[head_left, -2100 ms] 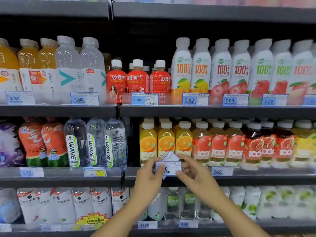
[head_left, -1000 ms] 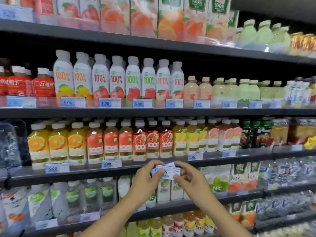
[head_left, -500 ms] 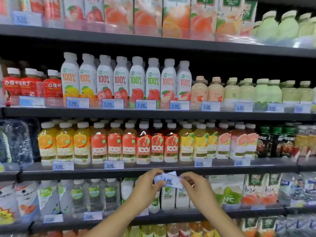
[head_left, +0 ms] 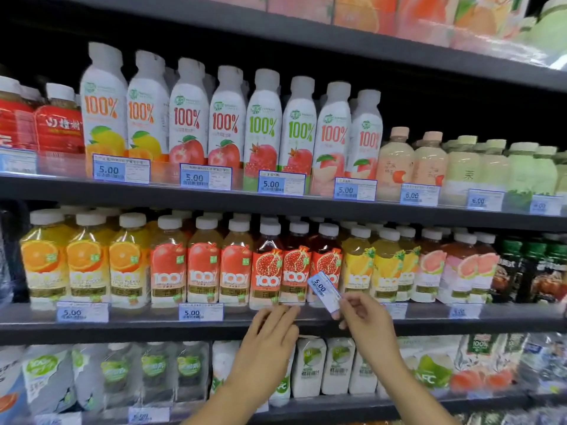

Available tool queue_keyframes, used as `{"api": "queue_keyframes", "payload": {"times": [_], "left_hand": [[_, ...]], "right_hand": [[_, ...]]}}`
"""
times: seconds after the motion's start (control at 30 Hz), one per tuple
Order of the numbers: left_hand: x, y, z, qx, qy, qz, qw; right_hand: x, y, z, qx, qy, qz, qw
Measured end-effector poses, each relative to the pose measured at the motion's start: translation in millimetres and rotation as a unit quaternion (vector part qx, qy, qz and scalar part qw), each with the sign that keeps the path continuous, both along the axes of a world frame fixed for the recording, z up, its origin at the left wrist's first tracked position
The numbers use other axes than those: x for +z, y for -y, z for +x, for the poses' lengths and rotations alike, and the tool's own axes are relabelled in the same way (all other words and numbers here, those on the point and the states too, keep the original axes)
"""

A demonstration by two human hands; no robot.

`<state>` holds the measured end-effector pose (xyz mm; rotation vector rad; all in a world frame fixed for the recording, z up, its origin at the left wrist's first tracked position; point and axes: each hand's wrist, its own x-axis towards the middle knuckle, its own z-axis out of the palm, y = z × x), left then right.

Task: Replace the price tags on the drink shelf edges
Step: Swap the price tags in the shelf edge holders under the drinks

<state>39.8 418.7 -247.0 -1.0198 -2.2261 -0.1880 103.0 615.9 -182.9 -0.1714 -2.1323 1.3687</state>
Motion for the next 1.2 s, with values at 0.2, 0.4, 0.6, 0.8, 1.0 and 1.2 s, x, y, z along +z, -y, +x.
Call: {"api": "queue_keyframes", "payload": {"times": [0.2,0.4,0.6,0.8,1.0,1.2], "left_hand": [[-11,6,0,0.032,-0.007,-0.041,0.999],[-19,-2,1,0.052,-0.042,-0.024,0.997],[-18,-9,1,0.061,-0.059,0.015,0.996],[-6,-13,-1,0.055,-0.031,0.050,0.997],[-1,-17,3,0.033,-0.015,0.084,0.996],[-5,-16,3,0.015,-0.001,0.121,0.993]], "right_hand": [[-11,5,-9,0.043,-0.036,-0.048,0.997],[-15,0,-21,0.064,-0.064,-0.064,0.994],[-13,-2,-28,0.098,-0.068,-0.054,0.991],[-12,-5,-30,0.112,-0.069,-0.034,0.991],[-13,-11,-32,0.069,-0.145,0.204,0.966],[-3,-11,-31,0.081,-0.185,0.221,0.954]]}}
